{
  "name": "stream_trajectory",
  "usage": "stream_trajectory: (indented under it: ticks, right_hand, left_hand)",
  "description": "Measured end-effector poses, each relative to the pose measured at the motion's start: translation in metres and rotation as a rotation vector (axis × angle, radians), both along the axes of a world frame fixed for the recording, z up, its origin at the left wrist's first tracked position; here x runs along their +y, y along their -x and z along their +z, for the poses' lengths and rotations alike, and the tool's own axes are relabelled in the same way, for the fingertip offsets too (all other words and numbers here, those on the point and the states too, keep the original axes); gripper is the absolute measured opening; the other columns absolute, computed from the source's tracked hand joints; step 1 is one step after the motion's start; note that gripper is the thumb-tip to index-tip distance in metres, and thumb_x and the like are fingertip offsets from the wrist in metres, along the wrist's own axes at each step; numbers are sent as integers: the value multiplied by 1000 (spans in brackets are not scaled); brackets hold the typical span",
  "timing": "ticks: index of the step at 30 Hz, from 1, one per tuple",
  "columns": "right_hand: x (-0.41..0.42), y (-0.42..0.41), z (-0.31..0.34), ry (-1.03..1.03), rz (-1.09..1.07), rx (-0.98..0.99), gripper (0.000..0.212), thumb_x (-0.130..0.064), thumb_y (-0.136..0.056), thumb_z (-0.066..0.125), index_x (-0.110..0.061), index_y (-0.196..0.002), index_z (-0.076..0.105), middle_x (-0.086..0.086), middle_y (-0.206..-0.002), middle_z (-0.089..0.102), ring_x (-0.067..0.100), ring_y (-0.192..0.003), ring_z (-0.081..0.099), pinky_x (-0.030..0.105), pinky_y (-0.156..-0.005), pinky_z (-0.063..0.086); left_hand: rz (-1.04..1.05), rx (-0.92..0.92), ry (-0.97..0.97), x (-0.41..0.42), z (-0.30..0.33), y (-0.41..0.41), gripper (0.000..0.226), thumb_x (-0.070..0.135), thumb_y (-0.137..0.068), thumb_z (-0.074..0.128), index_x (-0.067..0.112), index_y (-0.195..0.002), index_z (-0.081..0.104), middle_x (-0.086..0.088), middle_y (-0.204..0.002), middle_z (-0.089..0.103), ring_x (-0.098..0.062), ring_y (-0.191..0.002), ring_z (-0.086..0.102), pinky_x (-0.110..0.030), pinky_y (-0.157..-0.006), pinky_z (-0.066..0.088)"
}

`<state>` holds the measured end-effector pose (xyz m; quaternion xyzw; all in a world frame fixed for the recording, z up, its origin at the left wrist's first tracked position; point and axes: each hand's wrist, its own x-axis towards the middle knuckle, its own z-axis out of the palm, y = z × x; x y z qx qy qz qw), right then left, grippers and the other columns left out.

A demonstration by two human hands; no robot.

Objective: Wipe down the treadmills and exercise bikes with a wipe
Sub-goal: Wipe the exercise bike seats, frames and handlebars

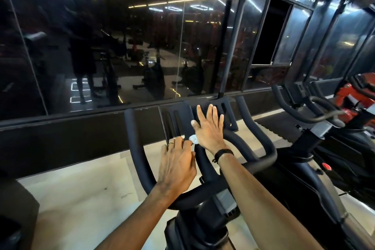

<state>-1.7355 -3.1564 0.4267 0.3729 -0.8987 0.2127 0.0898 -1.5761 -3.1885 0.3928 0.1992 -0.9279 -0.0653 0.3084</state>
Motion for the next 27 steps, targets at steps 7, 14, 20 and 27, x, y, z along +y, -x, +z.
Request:
stream_trajectory:
  ticks: [7,14,20,27]
  right_hand:
    - [24,-30,-14,46,230,-142,60,-46,-108,21,-28,-159,-5,7,-164,-23,16,-148,-30,41,-118,-23]
    - [33,-23,-24,24,232,-73,55,-43,-109,16,-33,-158,-6,0,-165,-21,11,-146,-32,42,-115,-29]
    - [19,2,-11,71,-59,2,62,-48,-107,19,-25,-160,-3,16,-166,-11,25,-151,-22,52,-114,-25]
    - [14,7,-6,180,48,14,68,-5,-102,44,-29,-159,16,10,-167,8,26,-154,2,54,-124,6]
  left_hand:
    - [-89,35,18,-1,-7,10,34,16,-89,35,12,-106,65,-4,-100,55,-25,-87,54,-37,-74,42]
    - [-54,-61,25,1,-7,12,52,16,-86,28,12,-129,56,-4,-113,51,-23,-96,49,-35,-81,40]
    - [-23,-16,36,-2,-7,13,47,17,-81,59,9,-127,57,-9,-125,53,-25,-100,52,-36,-82,44]
    - [-64,-90,14,-2,-7,13,66,19,-81,23,9,-141,50,-9,-142,52,-28,-123,52,-45,-101,44]
